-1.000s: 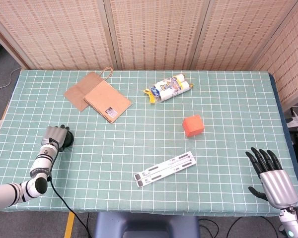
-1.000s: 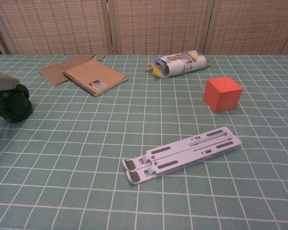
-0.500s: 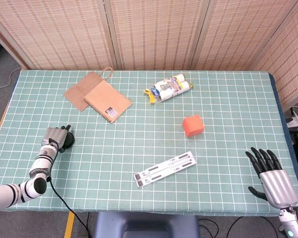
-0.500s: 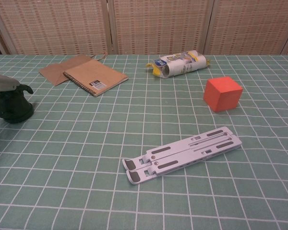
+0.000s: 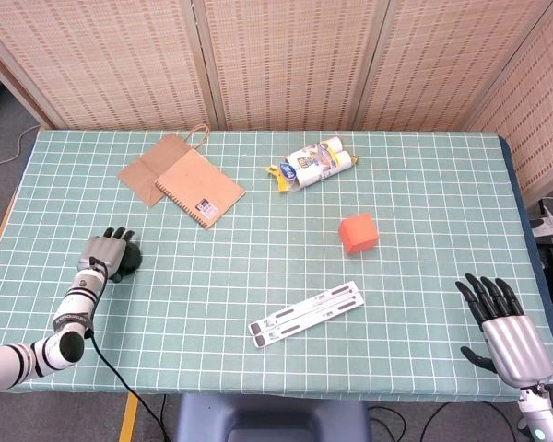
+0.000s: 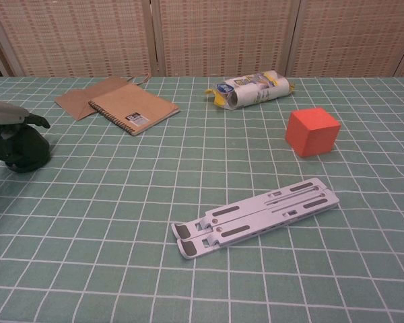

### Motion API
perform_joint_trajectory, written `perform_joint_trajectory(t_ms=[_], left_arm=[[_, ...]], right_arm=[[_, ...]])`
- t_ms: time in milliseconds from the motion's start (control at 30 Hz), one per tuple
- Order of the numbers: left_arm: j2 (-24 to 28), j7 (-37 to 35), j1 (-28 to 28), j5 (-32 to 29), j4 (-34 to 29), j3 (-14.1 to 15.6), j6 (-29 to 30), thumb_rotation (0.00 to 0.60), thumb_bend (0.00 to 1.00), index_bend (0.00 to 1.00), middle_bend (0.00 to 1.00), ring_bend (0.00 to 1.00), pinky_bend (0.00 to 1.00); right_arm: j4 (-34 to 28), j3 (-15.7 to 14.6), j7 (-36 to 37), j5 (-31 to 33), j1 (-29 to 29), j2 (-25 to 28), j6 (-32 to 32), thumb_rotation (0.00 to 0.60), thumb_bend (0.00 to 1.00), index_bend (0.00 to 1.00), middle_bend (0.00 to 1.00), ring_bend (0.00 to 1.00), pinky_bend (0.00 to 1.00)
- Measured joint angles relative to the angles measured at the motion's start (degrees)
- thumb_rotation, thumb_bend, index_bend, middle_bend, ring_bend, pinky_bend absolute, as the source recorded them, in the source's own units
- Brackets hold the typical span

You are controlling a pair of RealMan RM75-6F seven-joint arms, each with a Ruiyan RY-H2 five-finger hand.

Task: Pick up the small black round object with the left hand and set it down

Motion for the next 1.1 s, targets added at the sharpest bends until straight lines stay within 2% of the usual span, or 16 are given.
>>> perform_joint_trajectory(t_ms=[200,533,833,1100], left_arm=[[0.72,-1.23,0.82,2.15,-0.85,-0.64,0.00,0.600,0.39,0.00,0.00,0.00,0.19],[2.07,0.04,-0.22,-1.01,-2.55,0.00,-1.62,0.600,0.38,0.00,0.00,0.00,0.18],[2.87,0.34,0.02,0.93,-4.25,0.17,1.73,0.600,0.37,0.00,0.00,0.00,0.21],[1.38,2.97,0.86,2.33,-3.22,0.75,4.81,0.600,0.36,0.10,0.16,0.15,0.31]], right_arm=[[0.03,-0.04,0.07,-0.08,-0.03,0.02,0.06,0.600,0.06,0.00,0.00,0.00,0.00],[0.11,-0.11,0.30,-0.28,-0.02,0.07,0.07,0.600,0.06,0.00,0.00,0.00,0.00],[0.08,-0.28,0.37,-0.58,-0.10,0.17,0.18,0.600,0.06,0.00,0.00,0.00,0.00],[0.10,-0.37,0.65,-0.79,-0.17,0.33,0.31,0.600,0.06,0.00,0.00,0.00,0.00]])
